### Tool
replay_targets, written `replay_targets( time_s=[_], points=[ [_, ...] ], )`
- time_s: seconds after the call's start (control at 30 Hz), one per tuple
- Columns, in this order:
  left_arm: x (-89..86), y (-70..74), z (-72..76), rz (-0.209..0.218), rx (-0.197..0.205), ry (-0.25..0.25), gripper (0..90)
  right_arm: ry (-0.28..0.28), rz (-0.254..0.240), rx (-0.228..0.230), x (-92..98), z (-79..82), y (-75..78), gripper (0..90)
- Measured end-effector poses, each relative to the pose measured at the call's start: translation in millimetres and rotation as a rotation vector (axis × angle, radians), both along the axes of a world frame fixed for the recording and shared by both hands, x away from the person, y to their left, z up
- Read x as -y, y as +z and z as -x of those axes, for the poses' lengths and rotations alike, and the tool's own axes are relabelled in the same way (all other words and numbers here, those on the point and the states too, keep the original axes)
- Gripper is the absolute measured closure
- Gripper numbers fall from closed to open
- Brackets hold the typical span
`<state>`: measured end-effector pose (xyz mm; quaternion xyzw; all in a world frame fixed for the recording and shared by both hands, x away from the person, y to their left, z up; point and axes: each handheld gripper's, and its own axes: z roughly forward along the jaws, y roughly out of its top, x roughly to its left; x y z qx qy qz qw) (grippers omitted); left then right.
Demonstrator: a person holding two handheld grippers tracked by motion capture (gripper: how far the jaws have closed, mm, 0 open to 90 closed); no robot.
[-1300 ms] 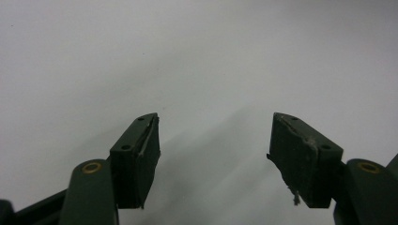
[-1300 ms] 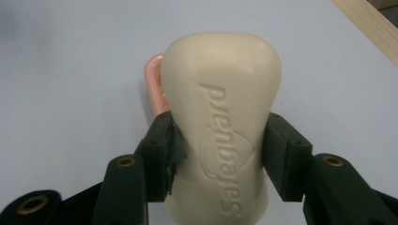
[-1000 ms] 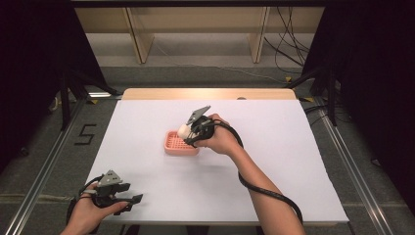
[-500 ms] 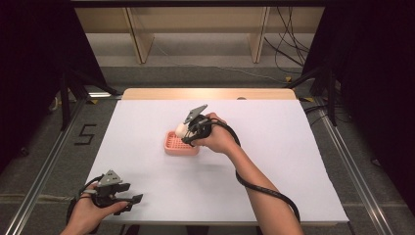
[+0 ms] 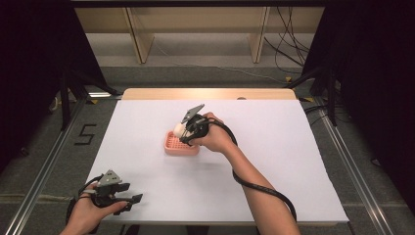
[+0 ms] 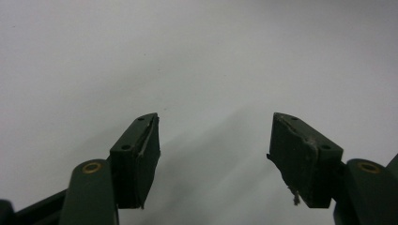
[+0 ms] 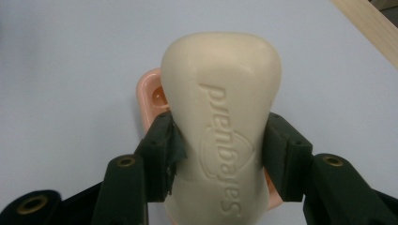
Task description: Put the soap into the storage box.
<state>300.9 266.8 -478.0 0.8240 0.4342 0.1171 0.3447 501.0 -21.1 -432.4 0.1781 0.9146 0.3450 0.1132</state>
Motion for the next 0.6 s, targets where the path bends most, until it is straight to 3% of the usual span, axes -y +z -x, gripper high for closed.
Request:
replay_targets(
  time_s=[0.53, 0.6],
  points=[
    [0.2, 0.3, 0.2, 0.004, -0.002, -0.006, 33.3, 0.007, 0.026, -0.016, -8.8, -4.8, -10.8, 50.4],
    [0.3, 0.2, 0.3, 0.006, -0.003, -0.001, 33.3, 0.001, 0.038, -0.039, -9.7, -3.8, -12.8, 50.1]
  ],
)
